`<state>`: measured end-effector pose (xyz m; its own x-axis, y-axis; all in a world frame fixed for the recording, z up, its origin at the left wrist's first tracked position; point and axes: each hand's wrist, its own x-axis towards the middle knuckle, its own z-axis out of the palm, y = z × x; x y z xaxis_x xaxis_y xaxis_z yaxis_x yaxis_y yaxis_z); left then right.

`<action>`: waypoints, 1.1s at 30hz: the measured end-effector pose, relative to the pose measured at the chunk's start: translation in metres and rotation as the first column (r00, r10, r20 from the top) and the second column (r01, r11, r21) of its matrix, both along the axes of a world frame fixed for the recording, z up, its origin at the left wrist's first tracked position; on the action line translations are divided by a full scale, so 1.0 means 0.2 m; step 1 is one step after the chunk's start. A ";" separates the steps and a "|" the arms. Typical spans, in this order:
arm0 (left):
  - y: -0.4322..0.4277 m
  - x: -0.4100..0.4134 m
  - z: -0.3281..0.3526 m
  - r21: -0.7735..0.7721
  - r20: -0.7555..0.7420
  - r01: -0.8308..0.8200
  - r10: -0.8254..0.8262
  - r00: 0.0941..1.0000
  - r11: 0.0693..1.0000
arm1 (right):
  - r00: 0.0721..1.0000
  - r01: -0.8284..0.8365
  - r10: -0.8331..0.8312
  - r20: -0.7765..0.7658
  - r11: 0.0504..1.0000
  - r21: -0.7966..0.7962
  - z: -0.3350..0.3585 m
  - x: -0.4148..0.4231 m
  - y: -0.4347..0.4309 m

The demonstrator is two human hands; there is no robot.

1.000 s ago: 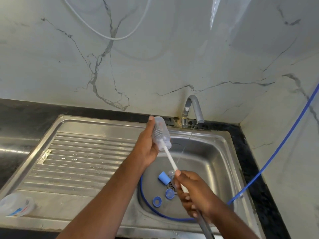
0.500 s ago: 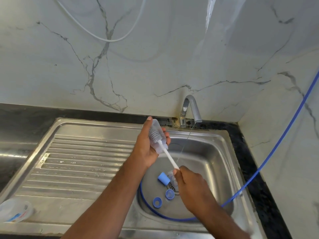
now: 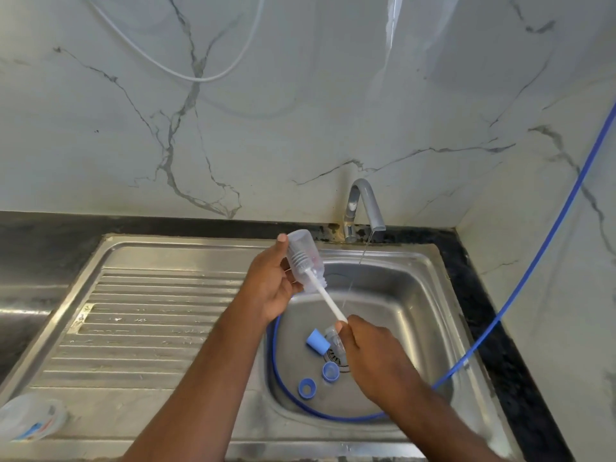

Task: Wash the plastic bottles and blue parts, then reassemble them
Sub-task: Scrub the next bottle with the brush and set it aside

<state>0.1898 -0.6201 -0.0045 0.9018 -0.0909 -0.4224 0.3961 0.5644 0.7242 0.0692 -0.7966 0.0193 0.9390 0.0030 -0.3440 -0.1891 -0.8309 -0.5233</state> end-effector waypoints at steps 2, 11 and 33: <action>-0.01 -0.04 0.00 -0.052 -0.070 -0.022 0.018 0.997 0.998 | 0.998 -0.053 0.050 -0.026 0.993 -0.105 -0.04 0.00 0.00; -0.06 -0.07 0.01 -0.242 -0.064 -0.060 0.045 0.997 0.968 | 0.948 0.084 0.045 -0.315 0.920 0.384 0.03 0.03 -0.04; -0.14 -0.07 0.04 -0.393 -0.011 0.025 -0.032 0.999 0.919 | 0.765 0.431 0.197 -0.612 0.550 0.716 0.08 0.03 -0.11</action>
